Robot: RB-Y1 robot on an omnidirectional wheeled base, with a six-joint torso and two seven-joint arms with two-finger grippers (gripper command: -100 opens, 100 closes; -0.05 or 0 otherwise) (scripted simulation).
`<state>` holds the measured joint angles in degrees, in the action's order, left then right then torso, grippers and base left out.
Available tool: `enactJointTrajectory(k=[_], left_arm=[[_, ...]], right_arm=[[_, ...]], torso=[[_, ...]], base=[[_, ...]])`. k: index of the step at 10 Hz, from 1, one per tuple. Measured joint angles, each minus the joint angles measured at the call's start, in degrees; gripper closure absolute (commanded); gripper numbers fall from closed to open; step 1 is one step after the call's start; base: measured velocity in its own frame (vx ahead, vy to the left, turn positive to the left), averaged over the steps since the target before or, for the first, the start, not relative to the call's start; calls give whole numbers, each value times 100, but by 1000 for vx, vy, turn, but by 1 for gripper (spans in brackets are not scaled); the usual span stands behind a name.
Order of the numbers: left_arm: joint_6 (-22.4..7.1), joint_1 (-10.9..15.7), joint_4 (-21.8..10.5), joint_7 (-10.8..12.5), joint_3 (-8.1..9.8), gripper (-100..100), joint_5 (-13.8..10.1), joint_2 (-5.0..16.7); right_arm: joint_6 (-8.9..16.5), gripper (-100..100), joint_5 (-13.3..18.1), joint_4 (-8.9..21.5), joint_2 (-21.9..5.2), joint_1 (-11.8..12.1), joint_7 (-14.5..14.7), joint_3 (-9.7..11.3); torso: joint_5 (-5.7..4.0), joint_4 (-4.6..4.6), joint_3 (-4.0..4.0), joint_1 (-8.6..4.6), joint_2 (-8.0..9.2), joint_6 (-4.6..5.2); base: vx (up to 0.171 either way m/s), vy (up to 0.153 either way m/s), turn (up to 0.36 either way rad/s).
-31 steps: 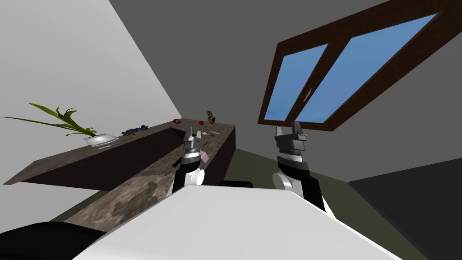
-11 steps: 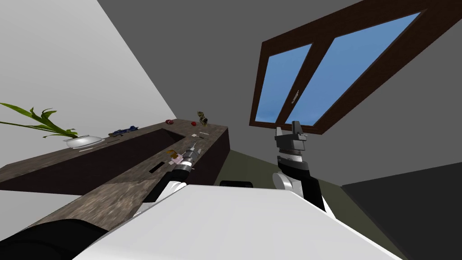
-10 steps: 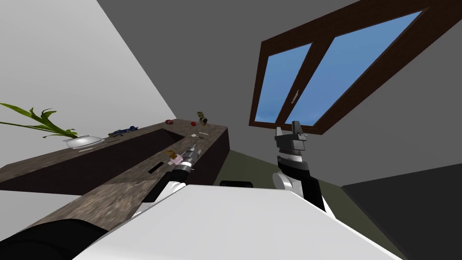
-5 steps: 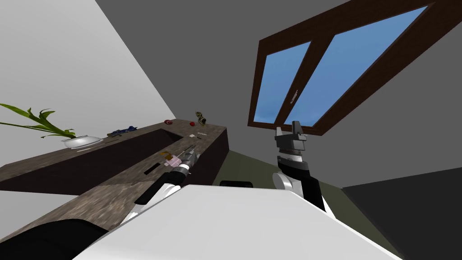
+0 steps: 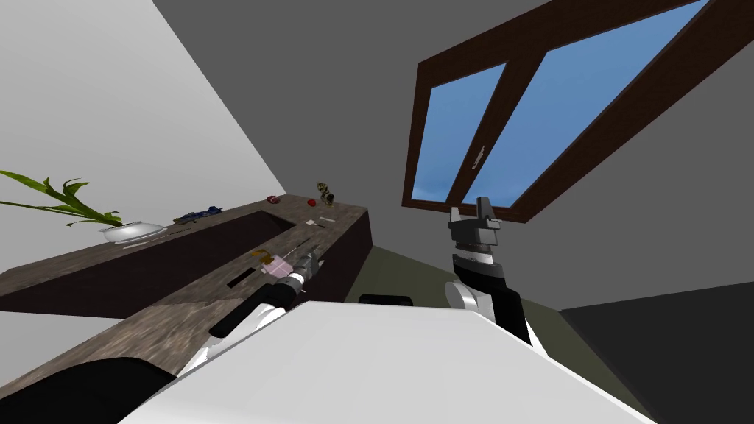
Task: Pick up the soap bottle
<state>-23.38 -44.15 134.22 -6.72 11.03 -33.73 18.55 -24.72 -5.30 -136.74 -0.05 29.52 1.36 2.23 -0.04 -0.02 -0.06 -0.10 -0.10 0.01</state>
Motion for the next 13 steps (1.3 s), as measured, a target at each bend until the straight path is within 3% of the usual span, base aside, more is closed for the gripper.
enactJointTrajectory(k=[3,13], left_arm=[[-452,-198,9,-96,233,-100,-341,193],[-1932,-606,194,-351,764,-100,-908,509]], right_arm=[[0,0,0,0,0,0,0,0],[0,0,0,0,0,0,0,0]], torso=[[-2,-1,-3,-11,-5,-1],[0,-1,-2,-2,-4,0]], base=[[41,-63,19],[33,-36,16]])
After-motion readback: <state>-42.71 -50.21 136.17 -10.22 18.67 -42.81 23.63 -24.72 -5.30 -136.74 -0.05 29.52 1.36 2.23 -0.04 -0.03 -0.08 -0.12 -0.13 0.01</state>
